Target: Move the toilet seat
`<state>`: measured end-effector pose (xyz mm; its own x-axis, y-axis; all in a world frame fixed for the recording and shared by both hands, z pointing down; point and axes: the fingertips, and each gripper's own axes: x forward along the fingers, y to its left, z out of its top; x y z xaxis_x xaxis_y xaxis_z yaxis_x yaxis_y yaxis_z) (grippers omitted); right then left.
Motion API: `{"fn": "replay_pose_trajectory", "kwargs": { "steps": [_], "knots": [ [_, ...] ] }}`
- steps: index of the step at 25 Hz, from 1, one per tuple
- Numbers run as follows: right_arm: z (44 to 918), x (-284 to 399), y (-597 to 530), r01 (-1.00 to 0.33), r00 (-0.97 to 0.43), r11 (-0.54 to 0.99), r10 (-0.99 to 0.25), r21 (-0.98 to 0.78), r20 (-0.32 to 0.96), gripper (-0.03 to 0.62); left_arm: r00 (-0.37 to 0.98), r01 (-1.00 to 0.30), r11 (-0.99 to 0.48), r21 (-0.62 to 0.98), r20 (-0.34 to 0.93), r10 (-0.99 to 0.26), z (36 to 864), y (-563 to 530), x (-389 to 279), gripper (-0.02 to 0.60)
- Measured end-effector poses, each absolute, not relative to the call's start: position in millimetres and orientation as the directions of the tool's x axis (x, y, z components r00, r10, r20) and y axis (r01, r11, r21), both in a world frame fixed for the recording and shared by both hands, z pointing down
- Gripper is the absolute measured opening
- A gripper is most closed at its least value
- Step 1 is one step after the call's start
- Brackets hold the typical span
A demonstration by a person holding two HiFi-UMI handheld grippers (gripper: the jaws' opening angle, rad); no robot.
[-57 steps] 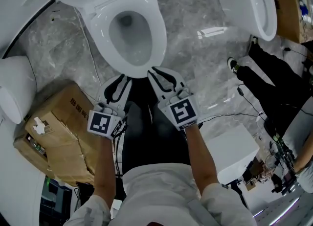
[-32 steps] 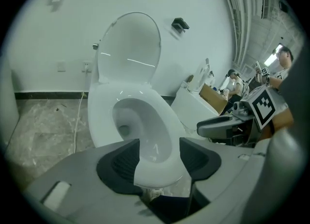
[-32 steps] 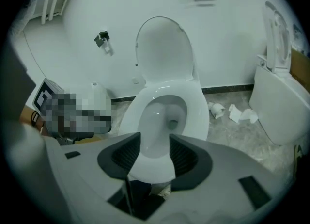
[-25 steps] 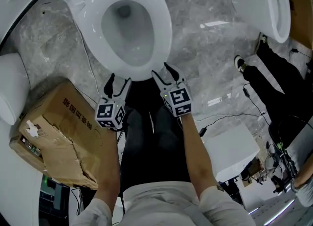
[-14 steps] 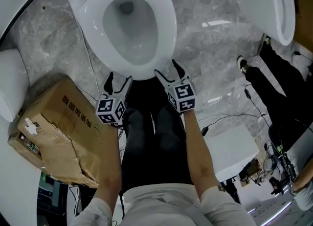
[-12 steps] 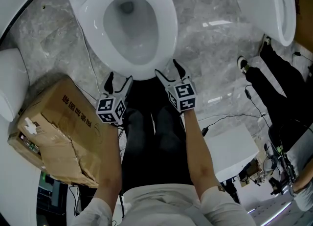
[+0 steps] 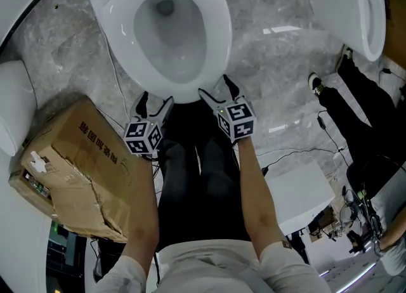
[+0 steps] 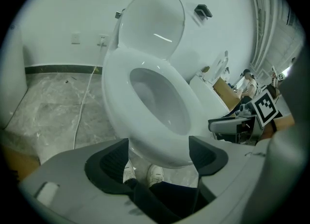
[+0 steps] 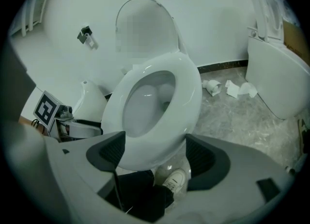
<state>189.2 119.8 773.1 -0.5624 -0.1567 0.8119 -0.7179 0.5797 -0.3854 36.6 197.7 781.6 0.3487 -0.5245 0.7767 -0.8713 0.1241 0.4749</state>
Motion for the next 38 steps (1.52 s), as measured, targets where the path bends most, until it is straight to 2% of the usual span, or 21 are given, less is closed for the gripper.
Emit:
{"fn": "replay_pose_trajectory", "kwargs": {
  "steps": [21, 38],
  "knots": [
    [768, 187, 122, -0.708, -0.589, 0.573, -0.156, -0.412, 0.793, 0.394, 0.357, -0.851, 0.152, 0.503, 0.765, -0.536, 774, 194, 39, 0.396],
    [729, 184, 115, -0.722, -0.625, 0.530, -0.222, -0.445, 0.748, 0.394, 0.348, -0.843, 0.154, 0.515, 0.742, -0.573, 738, 190, 39, 0.394]
  ]
}}
